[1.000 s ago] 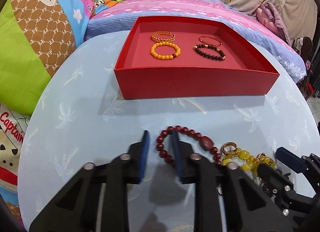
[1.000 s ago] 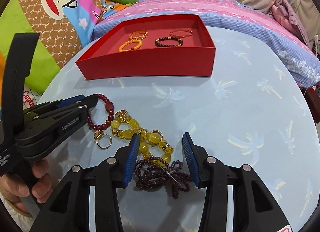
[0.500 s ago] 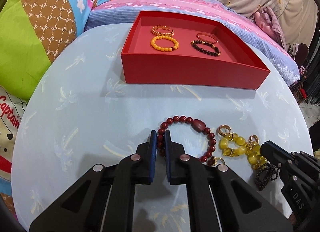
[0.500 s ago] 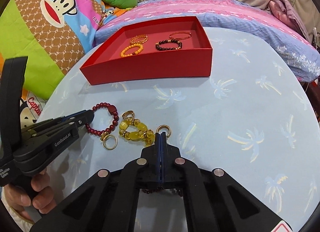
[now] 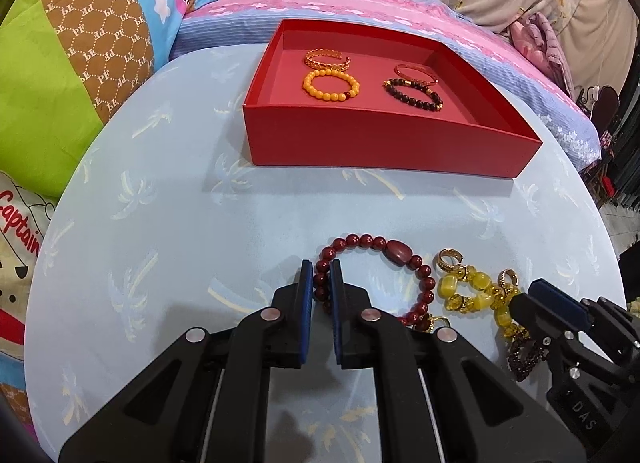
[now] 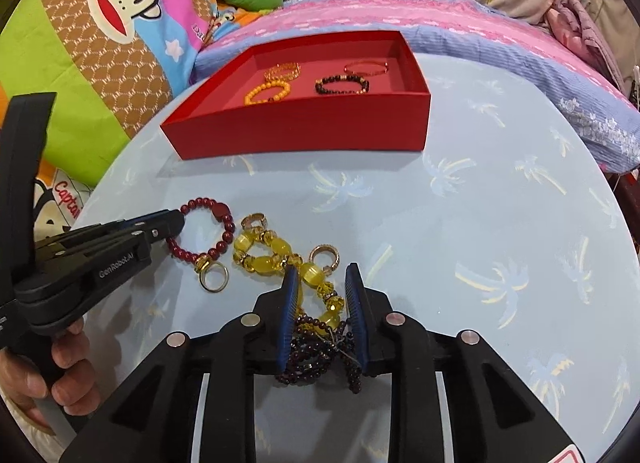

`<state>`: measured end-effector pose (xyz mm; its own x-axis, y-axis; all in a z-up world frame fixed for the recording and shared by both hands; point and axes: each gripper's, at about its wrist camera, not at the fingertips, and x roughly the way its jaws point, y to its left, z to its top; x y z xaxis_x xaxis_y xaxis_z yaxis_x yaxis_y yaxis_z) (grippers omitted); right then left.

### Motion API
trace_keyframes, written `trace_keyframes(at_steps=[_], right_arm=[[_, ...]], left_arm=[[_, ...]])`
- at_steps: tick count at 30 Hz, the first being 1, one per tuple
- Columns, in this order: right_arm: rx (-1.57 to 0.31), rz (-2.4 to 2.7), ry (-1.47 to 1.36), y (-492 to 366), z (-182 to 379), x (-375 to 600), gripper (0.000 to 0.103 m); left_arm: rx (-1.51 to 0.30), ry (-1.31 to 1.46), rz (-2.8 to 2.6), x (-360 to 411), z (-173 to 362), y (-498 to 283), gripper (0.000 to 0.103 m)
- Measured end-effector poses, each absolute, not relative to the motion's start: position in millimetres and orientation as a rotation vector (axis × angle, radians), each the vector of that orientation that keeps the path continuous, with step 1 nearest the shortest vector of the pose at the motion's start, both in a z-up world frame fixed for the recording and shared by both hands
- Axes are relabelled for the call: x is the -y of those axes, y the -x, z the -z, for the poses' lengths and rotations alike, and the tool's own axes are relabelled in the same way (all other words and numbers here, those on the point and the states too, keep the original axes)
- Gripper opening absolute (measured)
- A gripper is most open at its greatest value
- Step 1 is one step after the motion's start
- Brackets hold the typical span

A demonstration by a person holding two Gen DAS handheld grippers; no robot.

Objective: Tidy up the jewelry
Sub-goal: 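Grasp the red-brown bead bracelet with left gripper while right gripper grasps the amber bead bracelet, then carry both bracelets into the red box and open both grippers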

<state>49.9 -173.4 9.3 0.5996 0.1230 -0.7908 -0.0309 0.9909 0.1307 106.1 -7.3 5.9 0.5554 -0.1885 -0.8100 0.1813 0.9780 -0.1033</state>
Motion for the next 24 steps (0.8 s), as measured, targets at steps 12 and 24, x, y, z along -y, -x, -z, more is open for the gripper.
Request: trace_keyframes(at_steps=[12, 24], right_arm=[[-0.944, -0.083, -0.098, -53.7, -4.6, 171.5, 0.009], [-0.847, -0.116, -0.128, -49.3, -57.4, 173.8, 0.009]], left_arm=[[-0.935, -0.034, 0.217, 21.1, -5.8, -115.4, 0.019], [-0.933, 0.035, 0.305, 11.5, -31.0, -108.6, 0.007]])
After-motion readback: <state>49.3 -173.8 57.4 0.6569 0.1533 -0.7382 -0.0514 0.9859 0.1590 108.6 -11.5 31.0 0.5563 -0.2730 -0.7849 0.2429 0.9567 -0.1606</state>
